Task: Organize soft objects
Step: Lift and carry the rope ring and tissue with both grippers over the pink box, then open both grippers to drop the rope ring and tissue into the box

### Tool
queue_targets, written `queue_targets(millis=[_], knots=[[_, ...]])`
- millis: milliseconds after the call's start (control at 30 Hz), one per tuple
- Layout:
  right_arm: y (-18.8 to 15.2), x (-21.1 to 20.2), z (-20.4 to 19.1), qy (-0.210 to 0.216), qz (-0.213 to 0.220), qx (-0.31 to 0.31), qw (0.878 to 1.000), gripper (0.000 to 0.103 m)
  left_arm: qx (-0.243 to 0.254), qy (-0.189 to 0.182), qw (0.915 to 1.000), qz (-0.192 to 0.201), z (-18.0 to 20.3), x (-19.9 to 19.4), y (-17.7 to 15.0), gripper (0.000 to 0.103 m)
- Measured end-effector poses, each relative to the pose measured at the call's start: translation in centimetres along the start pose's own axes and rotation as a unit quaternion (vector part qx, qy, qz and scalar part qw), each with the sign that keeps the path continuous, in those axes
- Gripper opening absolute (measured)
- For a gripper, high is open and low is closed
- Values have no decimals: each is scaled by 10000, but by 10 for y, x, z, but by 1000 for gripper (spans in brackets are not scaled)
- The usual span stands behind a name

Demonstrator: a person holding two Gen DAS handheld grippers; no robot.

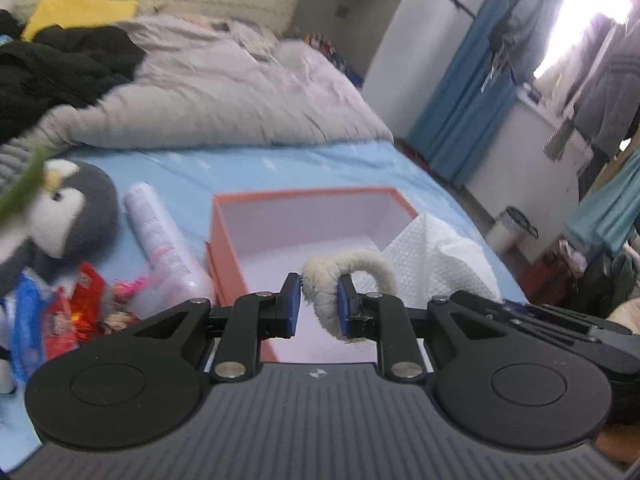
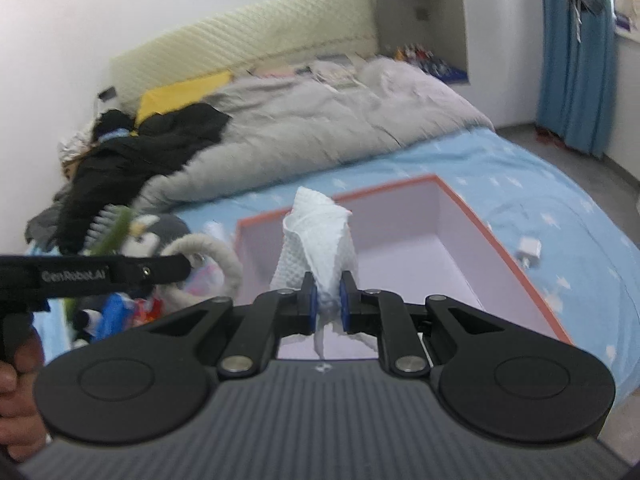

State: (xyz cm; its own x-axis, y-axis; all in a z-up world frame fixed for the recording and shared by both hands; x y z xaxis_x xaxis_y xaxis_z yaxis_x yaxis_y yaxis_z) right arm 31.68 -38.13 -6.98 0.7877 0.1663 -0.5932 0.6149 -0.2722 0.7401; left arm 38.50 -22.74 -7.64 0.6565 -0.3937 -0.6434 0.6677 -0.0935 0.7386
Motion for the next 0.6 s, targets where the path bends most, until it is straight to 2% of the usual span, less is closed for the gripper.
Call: queue_targets(millis=[200, 333, 600], knots=[[-23, 36, 43, -356, -630, 224, 9971, 16, 51, -175, 9973, -707, 9, 69, -19, 23], [-40, 51, 58, -456, -919, 247, 9944, 16, 11, -207, 9932, -1147, 7, 104, -39, 23], [-63, 66, 69, -423, -1255, 347, 9906, 19, 83, -189, 9909, -1332, 8, 120, -57, 25]])
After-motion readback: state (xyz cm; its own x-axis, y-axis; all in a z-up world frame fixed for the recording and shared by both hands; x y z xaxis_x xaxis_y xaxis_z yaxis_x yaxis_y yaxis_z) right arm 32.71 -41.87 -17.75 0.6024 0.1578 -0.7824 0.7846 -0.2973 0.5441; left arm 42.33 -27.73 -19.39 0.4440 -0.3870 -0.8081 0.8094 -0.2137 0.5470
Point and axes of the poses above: each gripper's, at about its wrist camera, not at the fingertips, and x roughly the way its jaws point, z to its right, y to its top, the point moved 5 cm from there along x, roughly the way its jaws point, and after that the axes turned 10 degrees about x, right-handed, at the moved point
